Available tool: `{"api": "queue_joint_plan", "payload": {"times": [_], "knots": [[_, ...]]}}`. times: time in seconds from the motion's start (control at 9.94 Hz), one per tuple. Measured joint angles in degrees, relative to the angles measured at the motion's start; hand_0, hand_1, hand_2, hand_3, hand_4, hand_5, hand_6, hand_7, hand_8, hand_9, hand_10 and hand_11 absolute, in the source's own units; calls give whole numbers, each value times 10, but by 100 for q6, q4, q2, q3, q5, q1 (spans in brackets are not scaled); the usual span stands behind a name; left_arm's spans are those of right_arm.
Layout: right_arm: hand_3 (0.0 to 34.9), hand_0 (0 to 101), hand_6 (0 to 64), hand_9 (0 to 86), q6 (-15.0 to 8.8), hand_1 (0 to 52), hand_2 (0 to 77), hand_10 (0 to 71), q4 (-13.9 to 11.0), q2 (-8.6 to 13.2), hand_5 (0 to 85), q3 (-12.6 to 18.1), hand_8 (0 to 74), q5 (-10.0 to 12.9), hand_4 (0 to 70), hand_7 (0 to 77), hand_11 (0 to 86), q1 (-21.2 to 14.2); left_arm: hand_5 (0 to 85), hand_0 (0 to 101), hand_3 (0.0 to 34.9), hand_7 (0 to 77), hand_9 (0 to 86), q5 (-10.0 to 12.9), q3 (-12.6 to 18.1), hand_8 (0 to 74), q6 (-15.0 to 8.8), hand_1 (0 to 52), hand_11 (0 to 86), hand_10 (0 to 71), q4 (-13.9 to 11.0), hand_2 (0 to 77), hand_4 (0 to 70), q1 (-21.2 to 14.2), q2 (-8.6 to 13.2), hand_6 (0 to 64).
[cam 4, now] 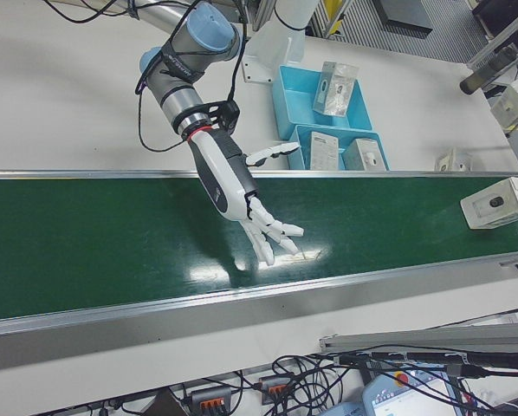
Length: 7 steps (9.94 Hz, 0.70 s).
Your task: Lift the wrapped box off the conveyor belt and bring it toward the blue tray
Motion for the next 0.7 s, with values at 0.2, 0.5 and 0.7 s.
{"api": "queue_joint_plan", "payload": {"times": [0.2, 0.5, 0.7], "knots": [[0, 471, 27, 27, 20, 142, 93, 0, 1, -7, 218, 2, 0, -3, 76, 33, 11, 8, 11, 0, 0, 5, 5, 0, 0, 5, 0, 0, 5, 5, 0, 5, 0, 0, 0, 5], [0, 472, 27, 27, 22, 142, 93, 0, 4, -6, 218, -47, 0, 2, 76, 33, 11, -1, 11, 0, 0, 5, 0, 0, 0, 5, 0, 0, 5, 5, 0, 5, 0, 0, 0, 5], [0, 472, 27, 27, 23, 136, 82, 0, 9, 0, 218, -81, 0, 10, 76, 33, 11, -11, 11, 0, 0, 5, 5, 0, 0, 5, 0, 0, 5, 5, 0, 11, 0, 0, 0, 5]]}}
